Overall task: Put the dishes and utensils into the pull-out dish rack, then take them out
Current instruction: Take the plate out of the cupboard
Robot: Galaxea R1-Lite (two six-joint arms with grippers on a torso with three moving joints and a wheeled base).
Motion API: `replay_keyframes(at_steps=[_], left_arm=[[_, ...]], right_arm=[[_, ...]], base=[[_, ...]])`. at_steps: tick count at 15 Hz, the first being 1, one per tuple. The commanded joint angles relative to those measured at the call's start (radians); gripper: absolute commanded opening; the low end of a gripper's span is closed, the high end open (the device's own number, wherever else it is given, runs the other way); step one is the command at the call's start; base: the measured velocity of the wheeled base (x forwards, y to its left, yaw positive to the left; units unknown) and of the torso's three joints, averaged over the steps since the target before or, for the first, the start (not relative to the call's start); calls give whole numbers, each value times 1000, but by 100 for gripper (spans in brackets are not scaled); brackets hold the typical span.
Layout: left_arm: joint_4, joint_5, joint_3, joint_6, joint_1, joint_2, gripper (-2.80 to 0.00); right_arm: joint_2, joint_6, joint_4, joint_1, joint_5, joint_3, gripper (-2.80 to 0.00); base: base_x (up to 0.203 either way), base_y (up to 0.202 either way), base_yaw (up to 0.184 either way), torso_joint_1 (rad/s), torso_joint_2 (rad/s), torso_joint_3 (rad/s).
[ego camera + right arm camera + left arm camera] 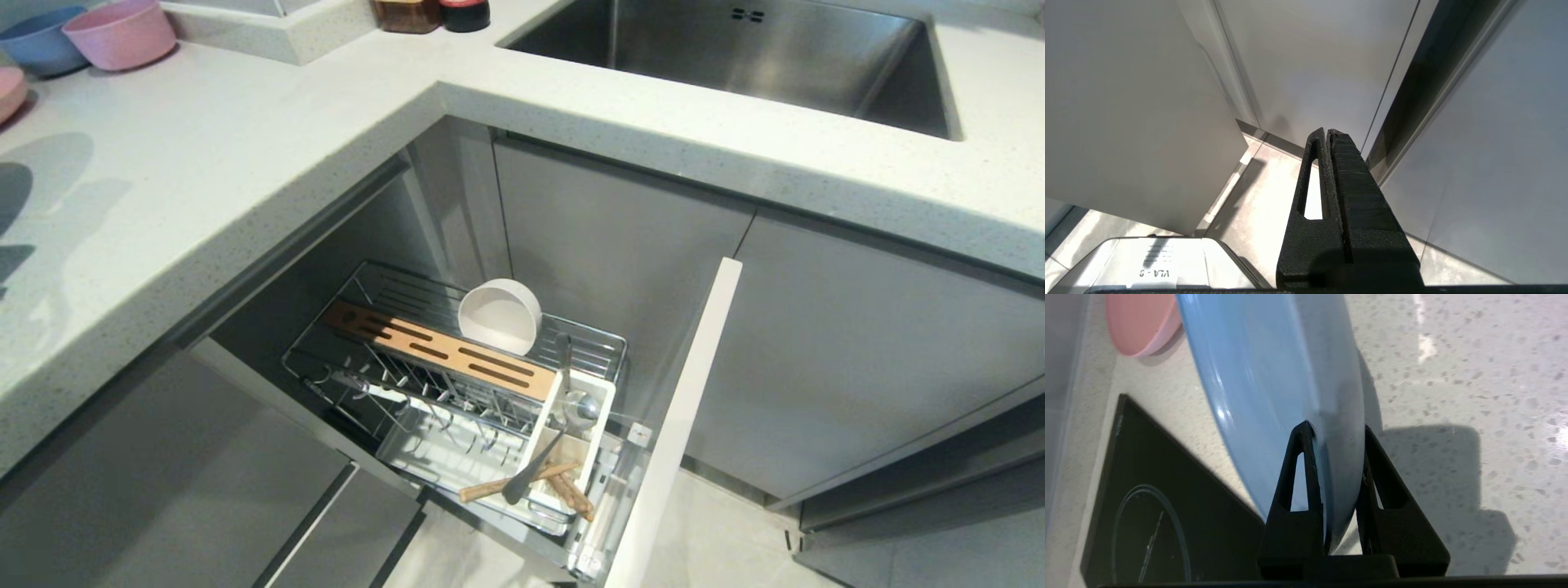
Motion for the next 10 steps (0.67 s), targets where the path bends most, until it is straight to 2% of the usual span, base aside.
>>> replay_keyframes(at_steps=[1, 6, 10], left_arm=[[6, -1, 16, 2, -20, 11, -280], [7, -1, 70, 2, -88, 11, -280], [8, -2, 104, 1, -109, 4, -280]], right_arm=[[1, 0, 0, 0, 0, 2, -280], [1, 0, 0, 0, 0, 2, -280], [1, 0, 0, 0, 0, 1, -280]], base=[[0, 0, 0, 0, 0, 0], [0, 0, 0, 0, 0, 0], [0, 0, 0, 0, 0, 0]])
